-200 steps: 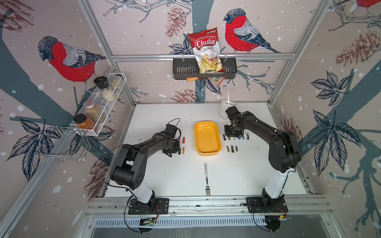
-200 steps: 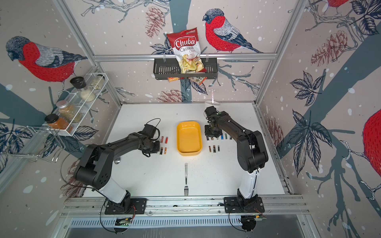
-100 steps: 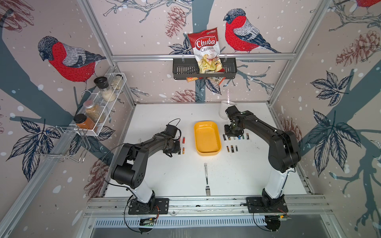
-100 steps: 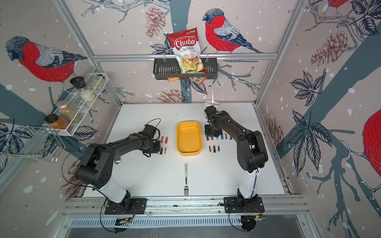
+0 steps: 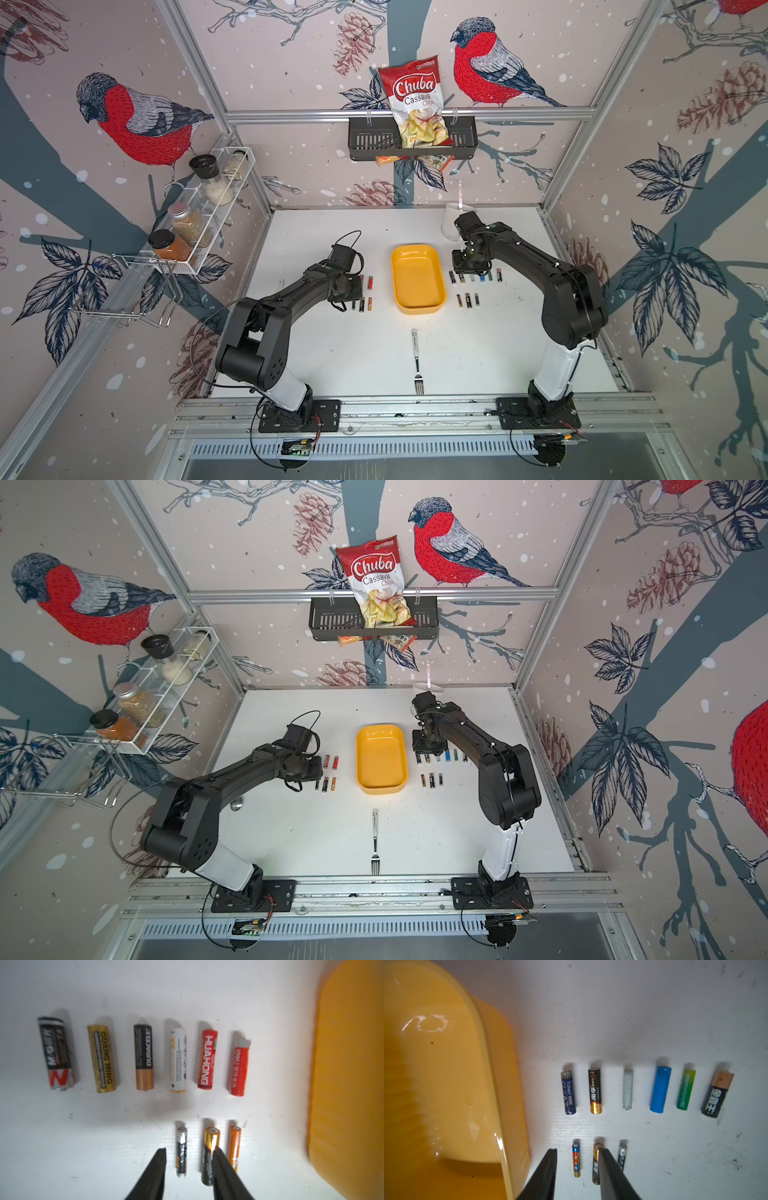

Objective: Take the batteries out of the storage box
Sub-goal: Place the battery at the center of the board, then reset both arms

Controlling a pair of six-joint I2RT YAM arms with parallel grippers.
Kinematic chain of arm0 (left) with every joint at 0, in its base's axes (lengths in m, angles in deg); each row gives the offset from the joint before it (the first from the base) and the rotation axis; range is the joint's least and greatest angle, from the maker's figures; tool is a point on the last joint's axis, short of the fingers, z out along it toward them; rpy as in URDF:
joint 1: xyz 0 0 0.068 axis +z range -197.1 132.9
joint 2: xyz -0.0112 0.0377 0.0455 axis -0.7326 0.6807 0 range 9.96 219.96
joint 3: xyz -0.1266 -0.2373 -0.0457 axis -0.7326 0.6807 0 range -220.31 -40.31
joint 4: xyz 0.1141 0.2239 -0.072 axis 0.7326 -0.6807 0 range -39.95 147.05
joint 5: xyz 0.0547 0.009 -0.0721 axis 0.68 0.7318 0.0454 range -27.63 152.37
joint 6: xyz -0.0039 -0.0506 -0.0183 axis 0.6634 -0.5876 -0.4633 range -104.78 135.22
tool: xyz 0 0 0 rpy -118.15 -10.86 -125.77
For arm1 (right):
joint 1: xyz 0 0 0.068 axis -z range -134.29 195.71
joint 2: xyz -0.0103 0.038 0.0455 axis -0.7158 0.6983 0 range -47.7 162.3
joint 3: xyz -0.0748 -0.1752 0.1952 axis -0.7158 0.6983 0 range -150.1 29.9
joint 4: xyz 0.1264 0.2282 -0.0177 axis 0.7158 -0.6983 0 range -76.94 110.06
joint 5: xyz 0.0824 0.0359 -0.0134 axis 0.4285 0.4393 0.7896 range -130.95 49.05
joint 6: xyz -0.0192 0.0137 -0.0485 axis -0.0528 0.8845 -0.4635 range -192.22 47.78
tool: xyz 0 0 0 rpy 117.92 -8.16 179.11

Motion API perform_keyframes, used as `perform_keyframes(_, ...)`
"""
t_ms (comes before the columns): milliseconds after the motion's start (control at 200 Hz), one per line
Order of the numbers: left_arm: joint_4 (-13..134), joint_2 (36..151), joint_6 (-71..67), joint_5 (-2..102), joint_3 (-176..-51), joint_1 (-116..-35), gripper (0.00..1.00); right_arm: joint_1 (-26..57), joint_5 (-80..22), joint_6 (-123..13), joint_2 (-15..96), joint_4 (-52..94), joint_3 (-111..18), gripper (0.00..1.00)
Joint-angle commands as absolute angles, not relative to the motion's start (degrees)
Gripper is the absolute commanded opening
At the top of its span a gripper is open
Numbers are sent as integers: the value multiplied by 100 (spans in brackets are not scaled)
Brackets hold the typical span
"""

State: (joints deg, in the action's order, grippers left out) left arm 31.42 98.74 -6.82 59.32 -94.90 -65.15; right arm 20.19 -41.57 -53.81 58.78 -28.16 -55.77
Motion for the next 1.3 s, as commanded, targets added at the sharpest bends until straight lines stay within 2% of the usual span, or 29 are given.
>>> perform_keyframes(0,3305,9430,-709,6091,-9663,-6409,71,2005,-4278,-5320,5634,-2707,-5614,53)
perform_keyframes(25,3334,9365,-716,6115,-9709,-6355,91,2007,-4330,-5308,5568,-2665,-5614,58)
perform_keyframes(40,3332,9332,-719,6142,-9717,-6322,95,2005,-4386,-5306,5524,-2640,-5610,60)
perform_keyframes(90,3268,9259,-720,6178,-9966,-6209,96,1979,-4750,-5221,5336,-2521,-5574,70)
perform_keyframes(145,3080,9246,-652,6276,-10266,-6116,96,1942,-5301,-5089,5028,-2340,-5476,97)
perform_keyframes(165,3027,9229,-621,6388,-10362,-6117,96,1935,-5507,-5030,4889,-2239,-5420,100)
perform_keyframes(255,3125,8993,-494,7249,-10553,-6117,96,1917,-6478,-4891,4046,-1448,-4798,100)
perform_keyframes(315,3994,8405,-423,8180,-10029,-6127,96,1928,-7093,-4884,3321,-552,-4020,100)
perform_keyframes(370,5894,7467,9,8694,-8656,-6136,96,1988,-7550,-5035,2606,642,-3023,100)
perform_keyframes(435,8825,6450,936,8854,-6711,-6119,96,2219,-7771,-5253,1889,2085,-1825,100)
perform_keyframes(490,11274,6136,1700,8790,-5271,-6095,96,2492,-7667,-5672,1458,3450,-810,100)
perform_keyframes(530,12188,6175,2040,8790,-4664,-6064,96,2659,-7735,-5816,1276,4256,-201,100)
perform_keyframes(575,11599,6183,2185,8856,-4681,-6066,96,2878,-7798,-5862,1215,4814,272,100)
perform_keyframes(615,10708,6331,1806,9019,-5002,-5947,97,3093,-7770,-5813,1287,4865,398,100)
perform_keyframes(655,10472,6612,1540,8999,-5120,-5807,97,3294,-7689,-5792,1487,4789,395,100)
perform_keyframes(770,11765,7500,1313,8945,-4653,-5774,97,3567,-7876,-5750,2125,4552,209,100)
perform_keyframes(936,12617,8495,1627,8828,-4868,-5643,99,3663,-8054,-6205,2636,5749,650,100)
perform_keyframes(1106,12980,9530,1511,8288,-5211,-5303,99,3745,-7777,-6306,2906,7408,1382,100)
perform_keyframes(1166,13189,9784,1459,8318,-5252,-5238,99,3745,-7320,-6551,3036,8072,1585,100)
perform_keyframes(1246,12699,9669,1367,8304,-5381,-5212,98,3628,-7255,-6966,3322,8875,1745,100)
perform_keyframes(1296,13049,9774,1419,8301,-5301,-5211,99,3706,-7083,-7024,3722,9758,2007,100)
